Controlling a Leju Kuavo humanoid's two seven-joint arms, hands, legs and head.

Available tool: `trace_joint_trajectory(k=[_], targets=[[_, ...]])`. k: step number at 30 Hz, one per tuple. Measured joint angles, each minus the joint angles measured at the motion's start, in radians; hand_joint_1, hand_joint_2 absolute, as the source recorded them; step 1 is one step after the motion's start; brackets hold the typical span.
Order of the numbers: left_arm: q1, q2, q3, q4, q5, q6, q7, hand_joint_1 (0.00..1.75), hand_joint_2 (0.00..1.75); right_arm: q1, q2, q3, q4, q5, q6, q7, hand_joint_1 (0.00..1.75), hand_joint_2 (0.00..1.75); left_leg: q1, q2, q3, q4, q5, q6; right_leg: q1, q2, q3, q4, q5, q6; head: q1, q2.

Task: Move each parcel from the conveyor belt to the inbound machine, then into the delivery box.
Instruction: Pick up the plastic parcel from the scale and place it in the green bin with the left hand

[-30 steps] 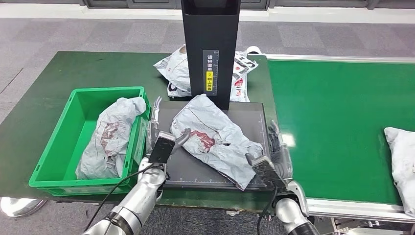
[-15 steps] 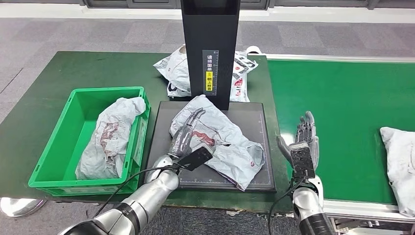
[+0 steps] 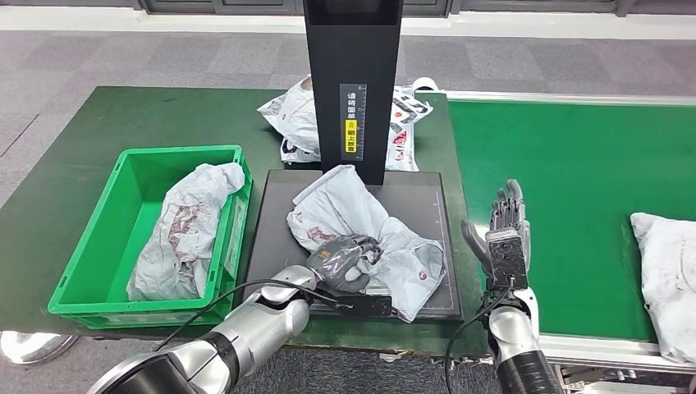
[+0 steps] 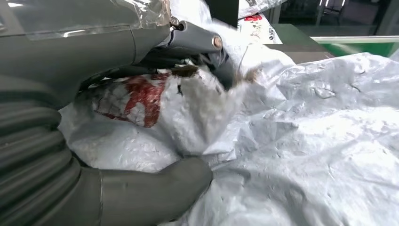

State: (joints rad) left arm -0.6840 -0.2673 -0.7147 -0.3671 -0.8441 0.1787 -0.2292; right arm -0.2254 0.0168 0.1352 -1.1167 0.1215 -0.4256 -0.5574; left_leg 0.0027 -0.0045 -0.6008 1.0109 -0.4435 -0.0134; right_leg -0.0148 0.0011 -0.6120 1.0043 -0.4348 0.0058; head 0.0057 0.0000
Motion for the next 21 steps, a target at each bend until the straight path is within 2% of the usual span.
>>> trace_joint_trajectory(k=[3,11,13,16,21], targets=[[-0.005,0.001,-0.003,0.003,0.013,-0.001,-0.024,1.75,1.75,0.003,0.005,-0.005,-0.008,0.006,0.008,0.013,0.0,1.75,0.0,0.0,0.0,0.0,0.0,0.0,0.0,0.0,0.0,0.0,0.0,0.0,0.0,0.0],[-0.004,-0.001,0.013,-0.002,0.037,0.069,-0.061,1.75,1.75,0.038,0.012,-0.037,-0.052,0.022,0.018,0.031,0.0,1.75,0.0,0.0,0.0,0.0,0.0,0.0,0.0,0.0,0.0,0.0,0.0,0.0,0.0,0.0],[-0.002,-0.003,0.039,-0.013,0.06,0.127,-0.084,1.75,1.75,0.05,0.014,-0.046,-0.066,0.028,0.014,0.036,0.0,1.75,0.0,0.0,0.0,0.0,0.0,0.0,0.0,0.0,0.0,0.0,0.0,0.0,0.0,0.0],[-0.002,-0.006,0.089,-0.059,0.075,0.272,-0.106,1.75,1.75,0.078,0.014,-0.057,-0.095,0.032,0.01,0.043,0.0,1.75,0.0,0.0,0.0,0.0,0.0,0.0,0.0,0.0,0.0,0.0,0.0,0.0,0.0,0.0],[-0.016,0.006,0.152,-0.175,0.022,0.435,-0.082,1.75,1.75,0.122,0.024,-0.076,-0.145,0.038,0.009,0.052,0.0,1.75,0.0,0.0,0.0,0.0,0.0,0.0,0.0,0.0,-0.001,0.0,0.0,0.0,0.0,0.0]])
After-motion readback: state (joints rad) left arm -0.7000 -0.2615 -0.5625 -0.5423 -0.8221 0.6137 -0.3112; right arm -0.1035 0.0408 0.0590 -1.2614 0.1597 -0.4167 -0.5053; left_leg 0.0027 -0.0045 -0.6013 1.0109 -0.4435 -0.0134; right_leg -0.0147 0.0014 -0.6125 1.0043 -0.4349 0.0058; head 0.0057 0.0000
